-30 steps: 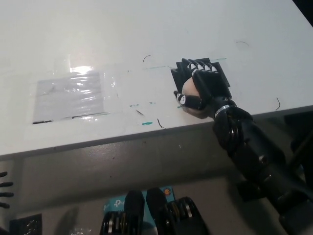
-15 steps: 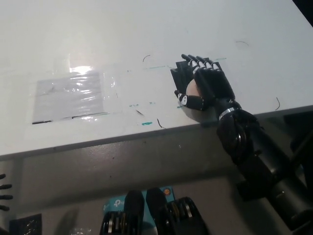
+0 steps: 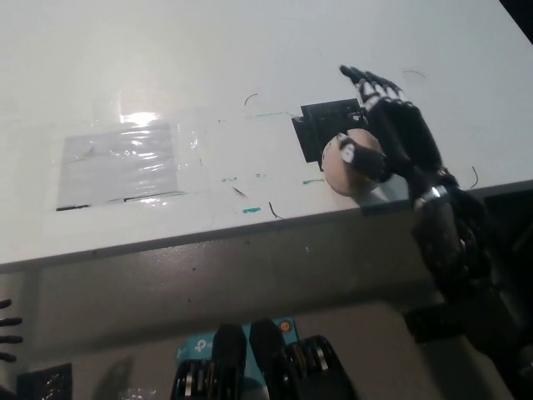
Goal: The robot uses its right hand to grab and squeeze a pink dumpling toy kept on the black mask on the desk
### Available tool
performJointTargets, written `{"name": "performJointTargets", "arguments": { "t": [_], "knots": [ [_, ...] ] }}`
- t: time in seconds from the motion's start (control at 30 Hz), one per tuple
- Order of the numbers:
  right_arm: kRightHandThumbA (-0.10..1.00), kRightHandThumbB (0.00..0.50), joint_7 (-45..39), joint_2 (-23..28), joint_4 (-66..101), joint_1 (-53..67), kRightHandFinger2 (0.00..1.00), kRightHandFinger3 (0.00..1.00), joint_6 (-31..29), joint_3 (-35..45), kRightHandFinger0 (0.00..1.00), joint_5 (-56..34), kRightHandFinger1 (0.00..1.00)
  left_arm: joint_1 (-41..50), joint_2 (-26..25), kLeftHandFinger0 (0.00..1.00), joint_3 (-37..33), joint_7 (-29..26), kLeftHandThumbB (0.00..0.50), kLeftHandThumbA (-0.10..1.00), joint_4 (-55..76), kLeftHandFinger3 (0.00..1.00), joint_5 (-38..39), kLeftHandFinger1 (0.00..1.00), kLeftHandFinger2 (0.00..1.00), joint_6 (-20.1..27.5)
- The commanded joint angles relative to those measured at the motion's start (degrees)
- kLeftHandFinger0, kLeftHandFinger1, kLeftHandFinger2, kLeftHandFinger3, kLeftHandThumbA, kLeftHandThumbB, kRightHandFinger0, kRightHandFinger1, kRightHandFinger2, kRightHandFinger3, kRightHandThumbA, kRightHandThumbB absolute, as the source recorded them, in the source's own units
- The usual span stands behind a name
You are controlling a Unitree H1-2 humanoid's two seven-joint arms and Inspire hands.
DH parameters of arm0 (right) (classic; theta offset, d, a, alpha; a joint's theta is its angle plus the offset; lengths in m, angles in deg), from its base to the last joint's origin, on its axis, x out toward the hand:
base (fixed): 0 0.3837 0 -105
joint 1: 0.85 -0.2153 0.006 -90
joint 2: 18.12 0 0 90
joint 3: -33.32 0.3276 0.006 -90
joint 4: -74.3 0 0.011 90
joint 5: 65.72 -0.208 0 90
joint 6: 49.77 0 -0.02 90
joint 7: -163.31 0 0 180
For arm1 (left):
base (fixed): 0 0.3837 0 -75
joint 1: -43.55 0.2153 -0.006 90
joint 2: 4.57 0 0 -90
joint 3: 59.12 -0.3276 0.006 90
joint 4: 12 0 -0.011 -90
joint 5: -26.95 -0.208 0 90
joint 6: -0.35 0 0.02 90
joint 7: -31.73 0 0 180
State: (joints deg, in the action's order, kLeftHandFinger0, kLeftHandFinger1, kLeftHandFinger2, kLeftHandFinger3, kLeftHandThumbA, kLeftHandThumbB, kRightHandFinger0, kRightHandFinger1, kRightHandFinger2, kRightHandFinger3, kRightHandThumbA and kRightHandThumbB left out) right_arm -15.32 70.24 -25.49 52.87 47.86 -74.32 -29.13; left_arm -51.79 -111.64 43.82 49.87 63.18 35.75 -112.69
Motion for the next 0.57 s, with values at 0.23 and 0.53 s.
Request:
{"name": "performJointTargets", "arguments": {
  "t": [0.23, 0.53],
  "knots": [
    [0.05, 0.120, 2.4, 2.6, 10.7, 14.1, 0.51, 0.97, -2.8, 9.3, 0.30, -4.2, 0.36, -0.3, -0.8, 0.52, 0.8, 0.1, 0.144, 1.00, 0.7, 0.84, 0.9, 0.65, 0.74, 0.8],
    [-0.04, 0.121, 3.5, 0.6, 7.5, 19.5, 0.39, 0.98, -5.1, 13.8, 0.29, -8.9, 0.28, 0.1, -0.6, 0.48, 0.4, -0.2, 0.171, 1.00, 0.6, 0.84, 0.2, 0.63, 0.73, 1.8]
  ]
}}
